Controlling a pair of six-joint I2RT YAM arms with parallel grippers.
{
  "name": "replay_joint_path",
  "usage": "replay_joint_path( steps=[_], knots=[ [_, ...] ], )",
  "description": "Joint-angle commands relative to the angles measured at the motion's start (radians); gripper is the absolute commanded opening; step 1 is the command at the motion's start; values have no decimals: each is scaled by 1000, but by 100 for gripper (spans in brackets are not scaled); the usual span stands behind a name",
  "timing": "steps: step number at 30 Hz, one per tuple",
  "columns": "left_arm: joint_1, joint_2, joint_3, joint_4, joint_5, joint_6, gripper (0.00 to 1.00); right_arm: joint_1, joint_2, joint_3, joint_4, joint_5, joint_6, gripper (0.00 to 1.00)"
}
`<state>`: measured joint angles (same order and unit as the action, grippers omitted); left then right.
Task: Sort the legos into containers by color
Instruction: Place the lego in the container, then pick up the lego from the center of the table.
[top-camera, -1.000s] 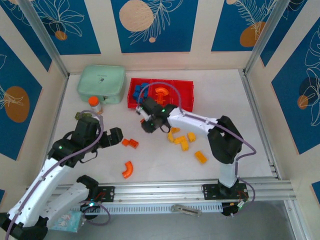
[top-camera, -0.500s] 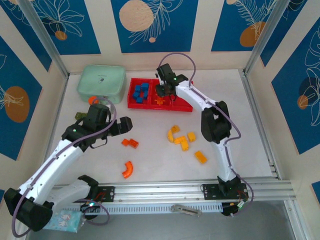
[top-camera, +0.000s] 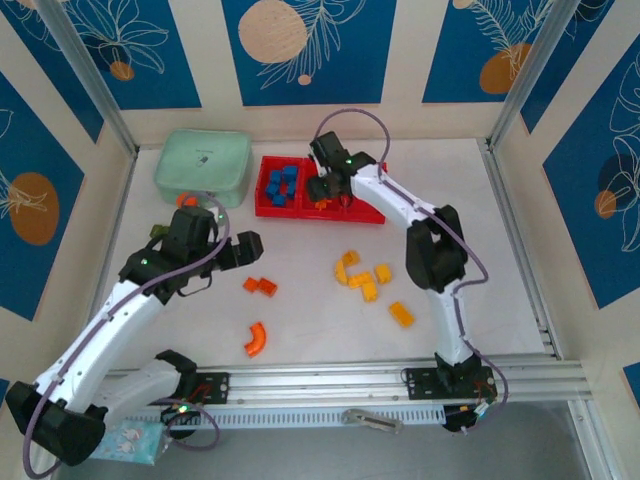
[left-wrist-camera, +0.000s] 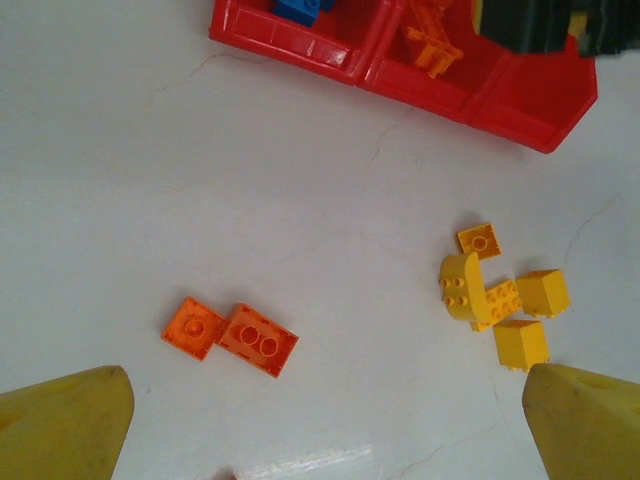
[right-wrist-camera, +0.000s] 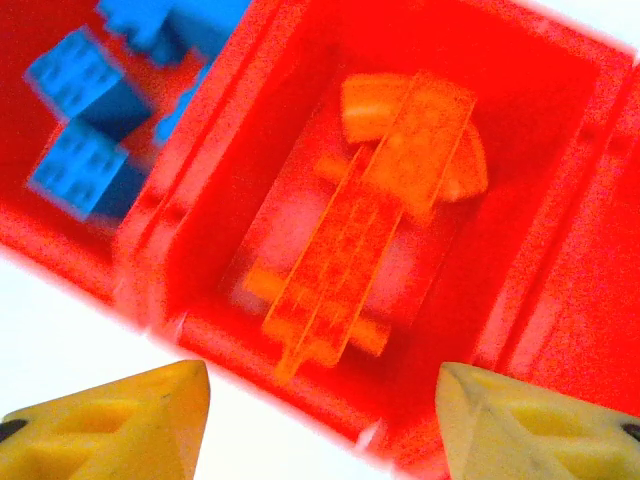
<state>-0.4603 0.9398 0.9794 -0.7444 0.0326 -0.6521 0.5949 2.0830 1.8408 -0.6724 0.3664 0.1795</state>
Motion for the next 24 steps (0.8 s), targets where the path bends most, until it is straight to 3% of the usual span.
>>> replay_joint_path(
  steps=[1,6,12,17,24],
  knots=[
    [15,-68,-17,-82,-22,12,99,99,-148,-152,41,-36,48,65],
    [17,-183,-47,-172,-42,-15,99,226,-226,-320,34,-128,181,71],
    [17,-299,-88,-260,-71,-49,99,382,-206,-409,101,-130,232,78],
    [17,-355,-115,-291,-68,-76,99,456,-126,-400,164,-125,161,81],
    [17,-390,-146,-294,-79,-104,99,491,29,-265,117,-14,101,82]
  ],
)
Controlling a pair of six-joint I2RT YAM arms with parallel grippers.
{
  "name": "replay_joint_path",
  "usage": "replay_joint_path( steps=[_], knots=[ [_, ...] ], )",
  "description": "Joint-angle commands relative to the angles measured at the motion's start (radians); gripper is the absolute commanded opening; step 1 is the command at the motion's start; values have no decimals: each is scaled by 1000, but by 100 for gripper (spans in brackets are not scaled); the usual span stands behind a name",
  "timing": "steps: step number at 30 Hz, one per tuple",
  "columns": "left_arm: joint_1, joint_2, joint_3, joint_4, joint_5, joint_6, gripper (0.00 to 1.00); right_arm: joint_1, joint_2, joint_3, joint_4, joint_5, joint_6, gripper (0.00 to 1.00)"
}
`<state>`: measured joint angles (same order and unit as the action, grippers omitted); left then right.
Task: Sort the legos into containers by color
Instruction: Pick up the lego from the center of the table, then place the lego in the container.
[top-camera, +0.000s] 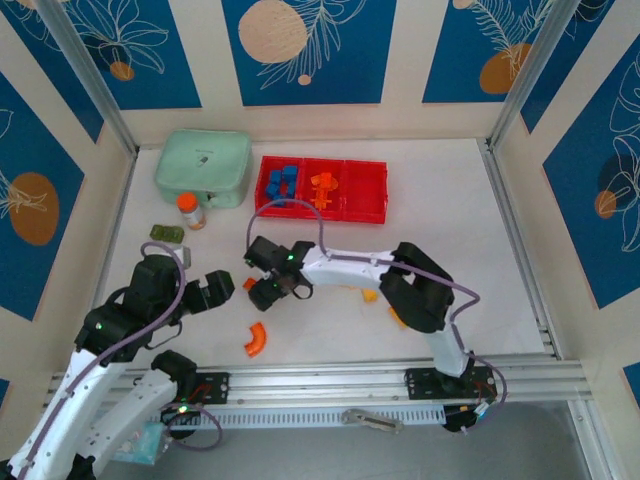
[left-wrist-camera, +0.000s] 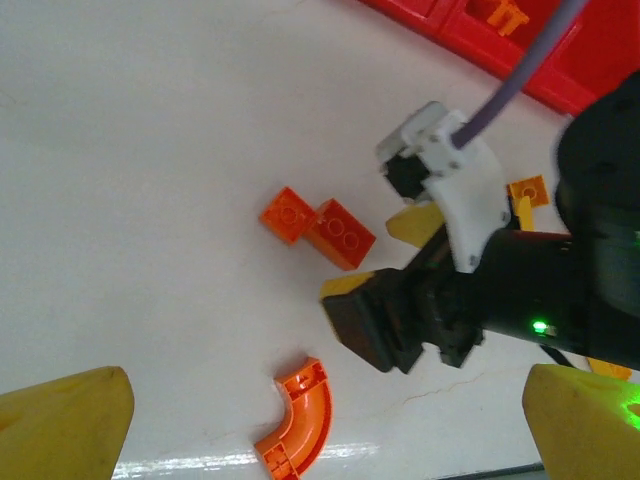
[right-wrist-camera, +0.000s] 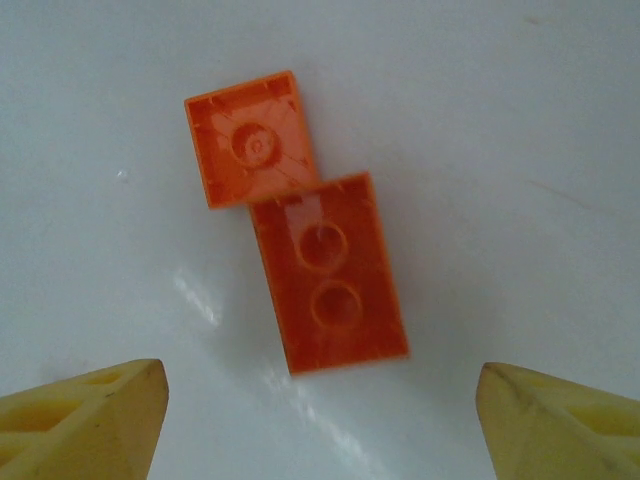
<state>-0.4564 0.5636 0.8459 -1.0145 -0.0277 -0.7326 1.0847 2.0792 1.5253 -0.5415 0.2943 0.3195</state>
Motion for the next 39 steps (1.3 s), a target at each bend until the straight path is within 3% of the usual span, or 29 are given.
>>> replay_joint_path(
  steps=[1,7,21,27,31,39],
  knots=[
    [13,-17,-17,-22,-17,-25,99,2,46,57,-12,68,-47,81],
    [13,-12,-26,-8,-17,-24,99,-11,100,92,-3,98,-87,72],
    [13,23,-12,14,-8,-8,99,-39,38,73,2,36,-110,28],
    [13,79,17,72,34,22,99,-112,-107,41,-40,40,-71,26],
    [13,149,18,161,82,39,99,-235,-161,58,-72,36,-23,26],
    [13,304,64,297,111,72,99,-459,-10,305,-147,58,-27,26]
  ],
)
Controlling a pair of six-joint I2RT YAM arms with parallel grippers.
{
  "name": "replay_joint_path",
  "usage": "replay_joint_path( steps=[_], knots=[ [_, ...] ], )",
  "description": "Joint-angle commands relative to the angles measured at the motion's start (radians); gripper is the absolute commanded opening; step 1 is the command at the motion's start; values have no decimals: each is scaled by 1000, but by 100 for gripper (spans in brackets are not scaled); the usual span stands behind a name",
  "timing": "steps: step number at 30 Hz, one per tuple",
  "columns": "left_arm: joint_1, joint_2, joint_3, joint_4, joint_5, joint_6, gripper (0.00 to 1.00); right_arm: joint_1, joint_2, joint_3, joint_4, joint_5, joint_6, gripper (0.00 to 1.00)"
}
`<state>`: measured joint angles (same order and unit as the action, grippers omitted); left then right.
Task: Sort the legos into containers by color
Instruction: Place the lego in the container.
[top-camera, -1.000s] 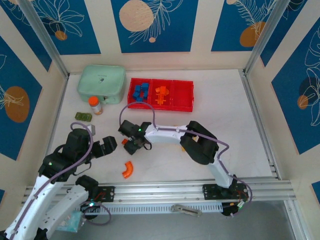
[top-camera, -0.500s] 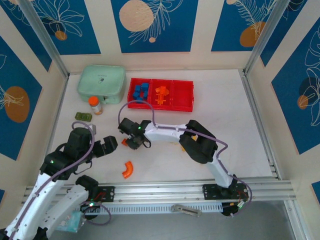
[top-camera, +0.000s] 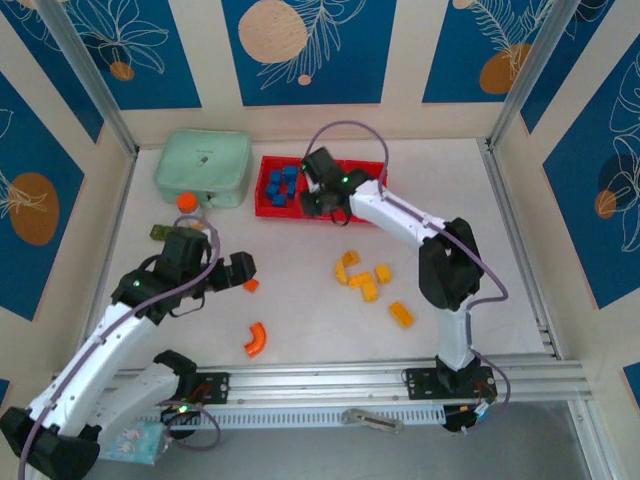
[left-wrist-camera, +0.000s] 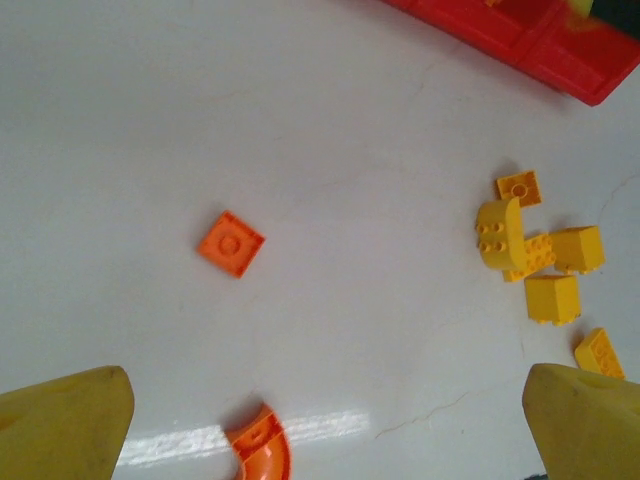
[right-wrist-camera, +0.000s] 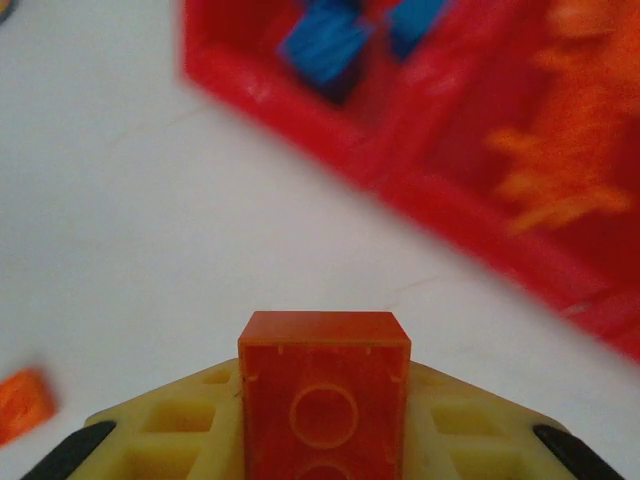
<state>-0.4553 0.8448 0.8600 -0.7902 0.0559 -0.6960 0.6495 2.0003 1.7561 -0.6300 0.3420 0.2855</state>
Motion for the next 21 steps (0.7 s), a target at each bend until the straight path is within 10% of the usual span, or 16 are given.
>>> replay_joint_path(
  steps=[1,11,21],
  knots=[
    [13,43,60,78,24,39,99,-37,99,118,-69,25,3,26],
    [21,126,96,98,22,58,99,-89,325,478,-198,39,-34,60],
    [29,26,68,18,-2,54,99,47,10,52,-37,-3,-9,74]
  ],
)
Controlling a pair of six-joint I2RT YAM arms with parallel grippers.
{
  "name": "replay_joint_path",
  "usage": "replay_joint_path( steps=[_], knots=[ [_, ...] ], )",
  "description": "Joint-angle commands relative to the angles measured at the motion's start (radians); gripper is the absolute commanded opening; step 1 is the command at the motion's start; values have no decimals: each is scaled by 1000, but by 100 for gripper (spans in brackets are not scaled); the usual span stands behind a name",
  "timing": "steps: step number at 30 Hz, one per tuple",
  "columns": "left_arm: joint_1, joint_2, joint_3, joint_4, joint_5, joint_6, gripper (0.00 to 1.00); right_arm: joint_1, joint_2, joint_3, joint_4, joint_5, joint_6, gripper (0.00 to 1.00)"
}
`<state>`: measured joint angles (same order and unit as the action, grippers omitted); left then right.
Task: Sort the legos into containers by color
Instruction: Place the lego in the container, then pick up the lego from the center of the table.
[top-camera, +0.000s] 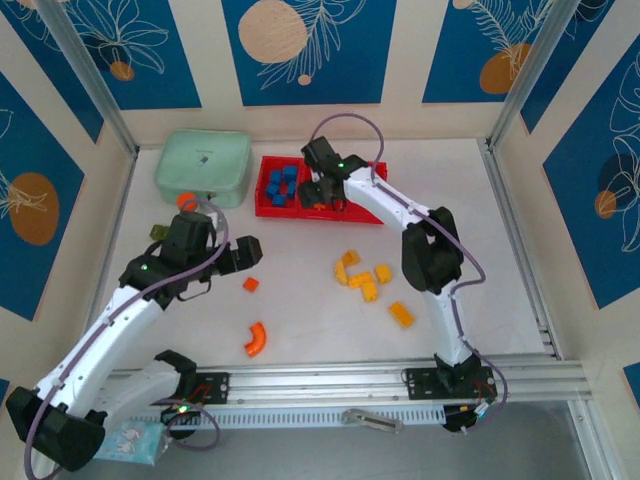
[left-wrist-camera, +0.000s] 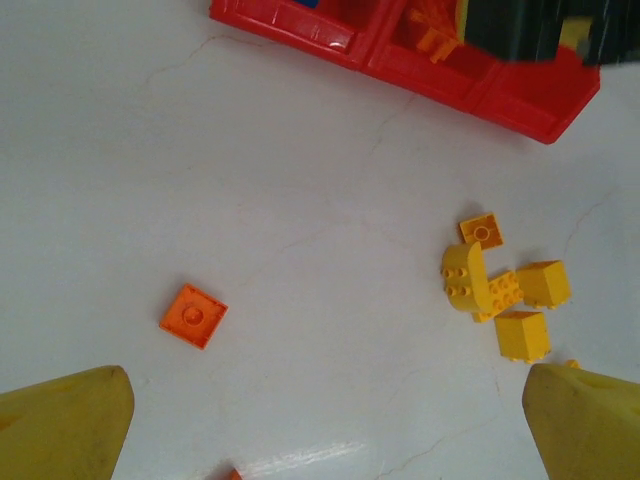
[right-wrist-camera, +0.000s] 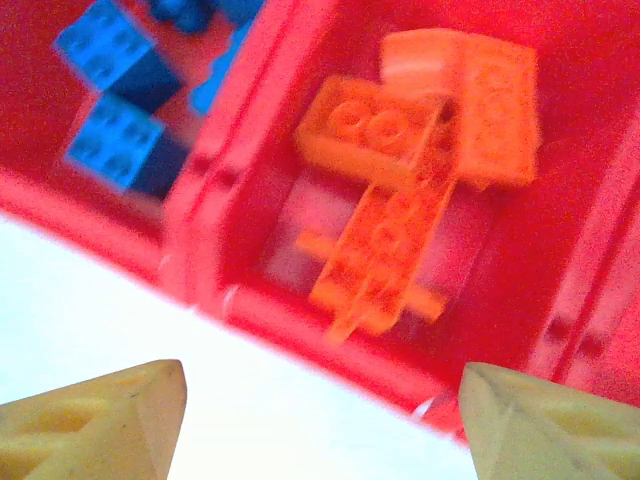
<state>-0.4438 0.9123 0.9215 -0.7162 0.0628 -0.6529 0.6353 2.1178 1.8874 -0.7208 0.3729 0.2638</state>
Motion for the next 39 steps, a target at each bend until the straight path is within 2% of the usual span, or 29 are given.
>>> replay_joint_path(
  steps=[1,6,10,18,21,29,39],
  knots=[
    [17,-57,3,-78,-15,8,99,84,-136,-129,69,-51,19,76],
    [17,-145,-13,-164,-42,0,99,207,-183,-252,89,-94,57,85],
    [17,-220,-31,-225,-63,-20,99,306,-165,-307,144,-125,56,89],
    [17,-333,-58,-304,-90,-58,99,419,-19,-225,158,-111,21,90],
    [17,-359,-61,-320,-101,-68,99,442,44,-178,147,-87,-16,88],
    [17,-392,-81,-321,-104,-83,99,460,162,-52,104,-41,-83,75],
    [17,-389,-81,-318,-110,-77,99,471,237,29,59,-35,-125,64]
  ],
)
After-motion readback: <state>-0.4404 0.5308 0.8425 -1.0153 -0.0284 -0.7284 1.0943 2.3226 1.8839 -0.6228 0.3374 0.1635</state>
